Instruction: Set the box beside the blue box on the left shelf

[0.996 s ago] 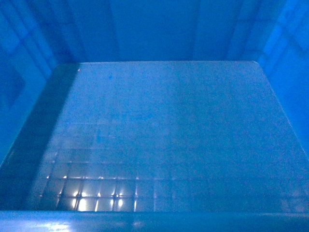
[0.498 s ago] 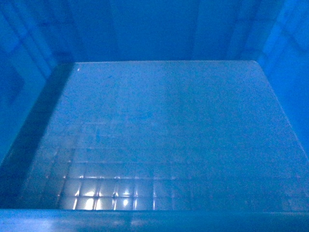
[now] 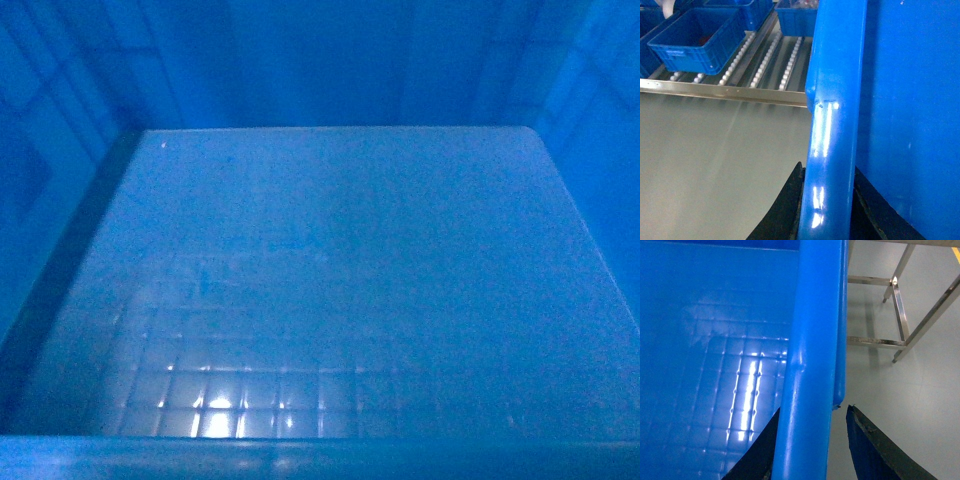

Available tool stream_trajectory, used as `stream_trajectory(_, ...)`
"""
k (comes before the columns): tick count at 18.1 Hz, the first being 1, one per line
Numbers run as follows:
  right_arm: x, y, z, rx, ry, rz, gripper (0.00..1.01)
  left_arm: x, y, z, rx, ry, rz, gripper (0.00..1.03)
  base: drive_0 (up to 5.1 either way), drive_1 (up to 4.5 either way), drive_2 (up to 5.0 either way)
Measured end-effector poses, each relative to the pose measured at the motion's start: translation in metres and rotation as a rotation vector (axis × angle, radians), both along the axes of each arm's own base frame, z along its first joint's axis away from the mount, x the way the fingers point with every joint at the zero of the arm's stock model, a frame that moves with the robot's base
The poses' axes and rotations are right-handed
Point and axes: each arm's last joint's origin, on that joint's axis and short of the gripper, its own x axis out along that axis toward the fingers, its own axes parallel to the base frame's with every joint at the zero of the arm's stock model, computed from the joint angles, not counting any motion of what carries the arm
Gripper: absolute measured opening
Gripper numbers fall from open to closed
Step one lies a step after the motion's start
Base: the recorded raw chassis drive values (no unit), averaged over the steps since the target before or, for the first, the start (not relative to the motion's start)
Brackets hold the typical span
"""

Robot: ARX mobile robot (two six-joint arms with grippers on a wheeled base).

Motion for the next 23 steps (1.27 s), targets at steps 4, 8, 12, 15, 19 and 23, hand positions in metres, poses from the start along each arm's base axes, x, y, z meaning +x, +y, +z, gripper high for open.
stream_trajectory(4,0.0,0.0,-0.0001,0.0,0.001,0.001,0.33,-0.0001,0.0001,-0.0002,0.001,0.002,0.001,0.17,-5.1,2.36,2.4)
stream_trajectory(8,0.0,0.0,0.0,-0.001,0.0,0.0,0.33,-0.0001,0.0001,-0.0001,0.001,0.002,0.001,0.17,-5.0,2.46,2.5)
stream_trajectory(12,0.0,0.0,0.0,-0.001,0.0,0.0,0.33,-0.0001,0.0001,-0.0002,0.001,0.002,0.001,0.17,-5.1,2.38,2.4)
stream_trajectory(15,0.0001,0.0,0.0,-0.001,0.0,0.0,0.33,0.0,0.0001,-0.0001,0.001,0.001,0.001,0.17,-5.0,2.44,2.4)
stream_trajectory(19,0.0001,0.0,0.0,-0.001,0.0,0.0,0.33,0.0,0.0001,-0.0001,0.001,0.001,0.001,0.17,-5.0,2.48,2.5)
stream_trajectory(23,0.0001,0.0,0.0,-0.001,0.0,0.0,0.33,-0.0001,0.0001,-0.0002,0.001,0.002,0.001,0.17,-5.0,2.48,2.5)
